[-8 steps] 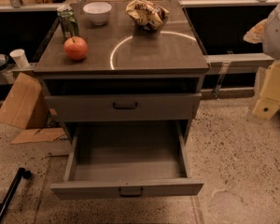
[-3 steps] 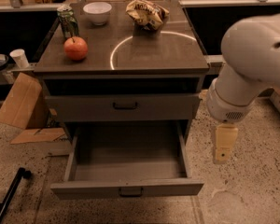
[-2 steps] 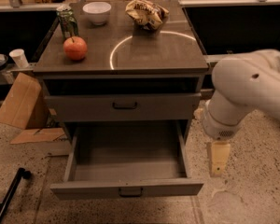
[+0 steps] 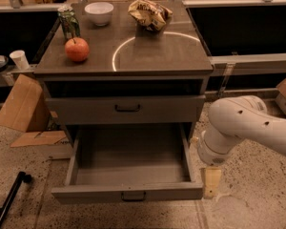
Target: Close middle drawer
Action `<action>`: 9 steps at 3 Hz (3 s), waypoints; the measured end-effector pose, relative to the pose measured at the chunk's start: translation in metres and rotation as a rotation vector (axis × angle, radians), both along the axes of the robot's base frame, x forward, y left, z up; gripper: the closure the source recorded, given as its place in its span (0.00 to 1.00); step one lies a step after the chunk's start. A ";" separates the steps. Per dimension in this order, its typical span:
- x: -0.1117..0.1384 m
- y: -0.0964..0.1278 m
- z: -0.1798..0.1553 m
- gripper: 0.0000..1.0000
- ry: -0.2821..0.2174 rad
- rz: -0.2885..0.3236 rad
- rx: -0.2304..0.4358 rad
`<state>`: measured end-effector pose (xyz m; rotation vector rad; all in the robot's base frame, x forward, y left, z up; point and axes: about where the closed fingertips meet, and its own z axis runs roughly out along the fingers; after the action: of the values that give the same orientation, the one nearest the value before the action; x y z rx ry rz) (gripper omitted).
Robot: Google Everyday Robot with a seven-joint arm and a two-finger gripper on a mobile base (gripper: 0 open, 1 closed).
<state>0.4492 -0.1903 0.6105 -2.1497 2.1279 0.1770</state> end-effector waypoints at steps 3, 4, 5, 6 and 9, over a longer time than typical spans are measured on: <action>-0.043 0.035 -0.057 0.25 0.016 0.158 0.040; -0.070 0.053 -0.082 0.49 0.028 0.231 0.065; -0.084 0.067 -0.137 0.80 0.084 0.268 0.052; -0.083 0.071 -0.179 1.00 0.124 0.244 0.061; -0.041 0.076 -0.215 0.73 0.114 0.166 0.134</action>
Offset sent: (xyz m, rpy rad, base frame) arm -0.0175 0.0214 -0.0455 -0.0111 0.0261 0.1068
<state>0.4084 -0.1148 0.3953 -2.2859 1.9289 0.4540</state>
